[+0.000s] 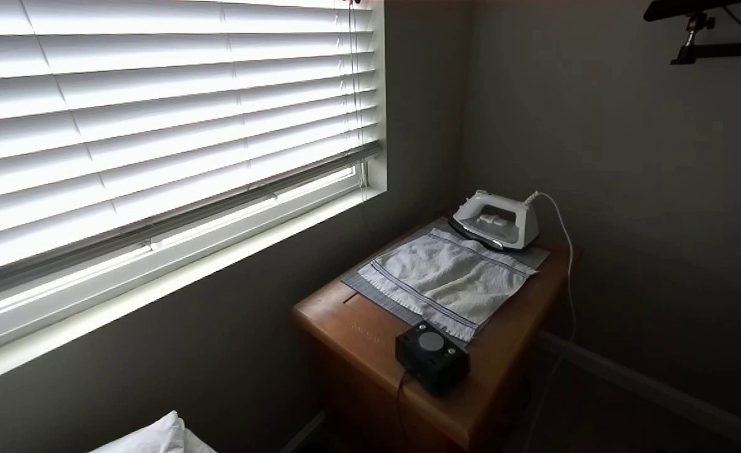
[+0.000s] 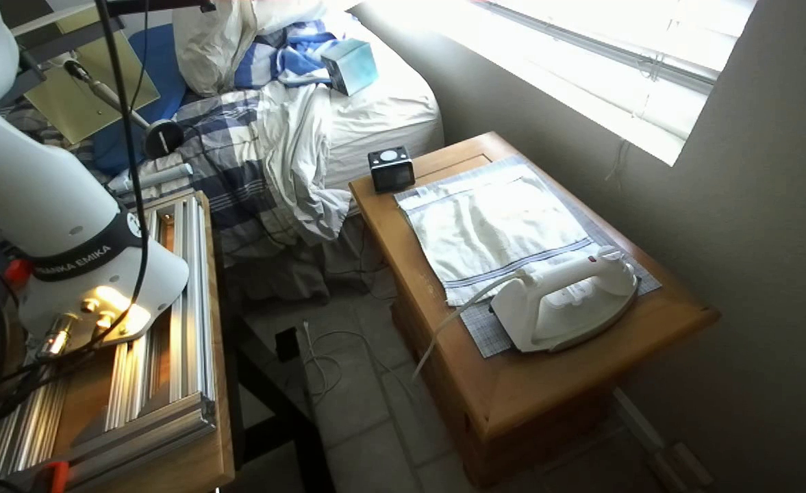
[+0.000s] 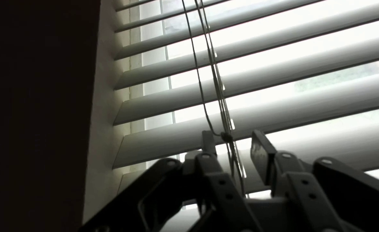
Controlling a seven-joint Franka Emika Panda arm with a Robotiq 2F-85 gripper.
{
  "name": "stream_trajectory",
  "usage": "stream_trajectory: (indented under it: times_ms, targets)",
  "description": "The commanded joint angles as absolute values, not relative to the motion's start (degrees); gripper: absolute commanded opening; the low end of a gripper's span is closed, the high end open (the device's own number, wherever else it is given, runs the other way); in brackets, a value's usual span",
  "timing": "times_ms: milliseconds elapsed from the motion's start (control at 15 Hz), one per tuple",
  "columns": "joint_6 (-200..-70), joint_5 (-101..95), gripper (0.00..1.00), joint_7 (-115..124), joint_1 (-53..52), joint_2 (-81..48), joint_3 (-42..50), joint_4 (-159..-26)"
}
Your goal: Close the curtain railing
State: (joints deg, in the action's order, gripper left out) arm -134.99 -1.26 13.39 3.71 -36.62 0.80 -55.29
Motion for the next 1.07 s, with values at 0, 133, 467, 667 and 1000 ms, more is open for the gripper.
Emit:
stream_trajectory:
  times_ms: [0, 133, 467, 667, 1000]
  targets:
    - [-136.85, 0.48, 0.56, 13.37, 4.45, -37.21, -0.19, -54.99]
    - [-137.13, 0.69, 0.52, 13.26, 4.49, -37.35, -0.26, -54.95]
    - [-137.33, 1.22, 0.07, 12.97, 4.56, -37.29, -0.30, -55.09]
    - [-137.63, 1.43, 0.00, 12.69, 4.63, -37.27, -0.37, -55.25]
    - [-137.56, 1.41, 0.00, 12.52, 4.76, -37.15, -0.36, -55.68]
